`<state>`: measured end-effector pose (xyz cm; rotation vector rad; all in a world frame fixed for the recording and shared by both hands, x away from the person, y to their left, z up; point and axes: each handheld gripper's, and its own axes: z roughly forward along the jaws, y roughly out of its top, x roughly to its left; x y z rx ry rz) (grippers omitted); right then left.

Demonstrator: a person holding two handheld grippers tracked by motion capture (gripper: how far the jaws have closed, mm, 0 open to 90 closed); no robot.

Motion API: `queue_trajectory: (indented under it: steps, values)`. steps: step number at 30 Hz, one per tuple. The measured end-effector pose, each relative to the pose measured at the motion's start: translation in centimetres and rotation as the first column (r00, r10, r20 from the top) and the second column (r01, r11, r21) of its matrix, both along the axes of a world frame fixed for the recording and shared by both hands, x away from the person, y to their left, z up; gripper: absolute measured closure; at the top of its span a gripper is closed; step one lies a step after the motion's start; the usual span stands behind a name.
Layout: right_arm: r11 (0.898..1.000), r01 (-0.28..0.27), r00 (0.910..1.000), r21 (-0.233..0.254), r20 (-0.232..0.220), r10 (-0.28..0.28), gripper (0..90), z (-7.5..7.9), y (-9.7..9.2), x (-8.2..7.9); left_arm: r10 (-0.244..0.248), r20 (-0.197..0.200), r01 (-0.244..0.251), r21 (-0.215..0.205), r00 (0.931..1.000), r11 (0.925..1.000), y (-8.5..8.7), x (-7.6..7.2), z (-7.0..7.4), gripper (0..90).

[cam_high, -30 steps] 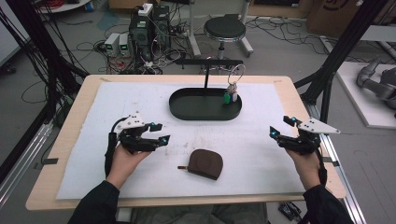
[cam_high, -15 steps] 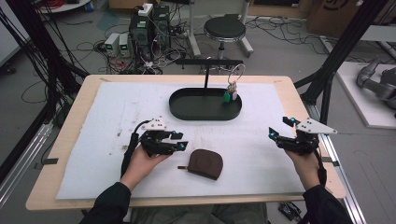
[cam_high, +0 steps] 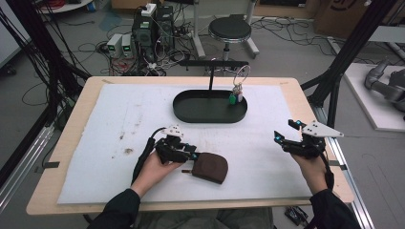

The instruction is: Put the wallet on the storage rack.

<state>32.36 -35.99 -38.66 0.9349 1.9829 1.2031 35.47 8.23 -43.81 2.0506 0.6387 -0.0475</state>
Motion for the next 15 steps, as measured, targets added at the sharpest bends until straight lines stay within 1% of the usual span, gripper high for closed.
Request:
queue_trajectory:
  steps: [1, 4, 7, 8, 10, 11, 12, 14, 15]
  values:
    - [1.0, 0.0, 1.0, 0.0, 0.002, 0.0, 29.6, 0.02, 0.03, 0.02, 0.002, -0.007, -0.002, -0.003, 1.0, 1.0, -0.06, 0.02, -0.06, 59.6]
    - [1.0, -0.002, 1.0, -0.003, 0.004, 0.002, 29.6, 0.01, 0.07, 0.05, 0.001, -0.029, -0.001, 0.019, 0.9996, 0.9998, -0.27, 0.11, -0.34, 59.7]
    - [1.0, -0.007, 1.0, -0.003, 0.004, 0.007, 29.6, 0.0, 0.19, 0.1, 0.008, -0.06, -0.007, 0.017, 0.9982, 0.9998, -0.26, 0.27, -0.46, 59.8]
    - [1.0, -0.008, 1.0, 0.001, -0.003, 0.008, 29.6, -0.01, 0.26, 0.09, 0.007, -0.073, -0.006, 0.013, 0.9973, 0.9999, -0.24, 0.3, -0.49, 60.9]
    - [1.0, -0.02, 0.9998, 0.0, -0.008, 0.02, 29.7, -0.03, 0.38, 0.16, 0.002, -0.107, -0.003, -0.008, 0.9942, 1.0, -0.17, 0.38, -0.66, 65.5]
    - [0.999, -0.032, 0.9994, -0.002, -0.011, 0.032, 29.6, -0.06, 0.54, 0.23, -0.004, -0.111, 0.002, -0.014, 0.9939, 0.9999, -0.16, 0.37, -0.73, 71.2]
    - [0.999, -0.036, 0.9993, -0.004, -0.012, 0.036, 29.6, -0.08, 0.65, 0.26, -0.011, -0.115, 0.009, -0.019, 0.9933, 0.9998, -0.18, 0.32, -0.74, 74.7]
    - [0.999, -0.042, 0.999, -0.008, -0.017, 0.042, 29.7, -0.1, 0.89, 0.32, -0.013, -0.102, 0.011, -0.014, 0.9947, 0.9998, -0.28, 0.15, -0.65, 75.9]
    - [0.999, -0.042, 0.999, -0.008, -0.017, 0.042, 29.7, -0.1, 0.89, 0.32, -0.01, -0.104, 0.008, -0.016, 0.9945, 0.9998, -0.28, 0.08, -0.63, 75.9]
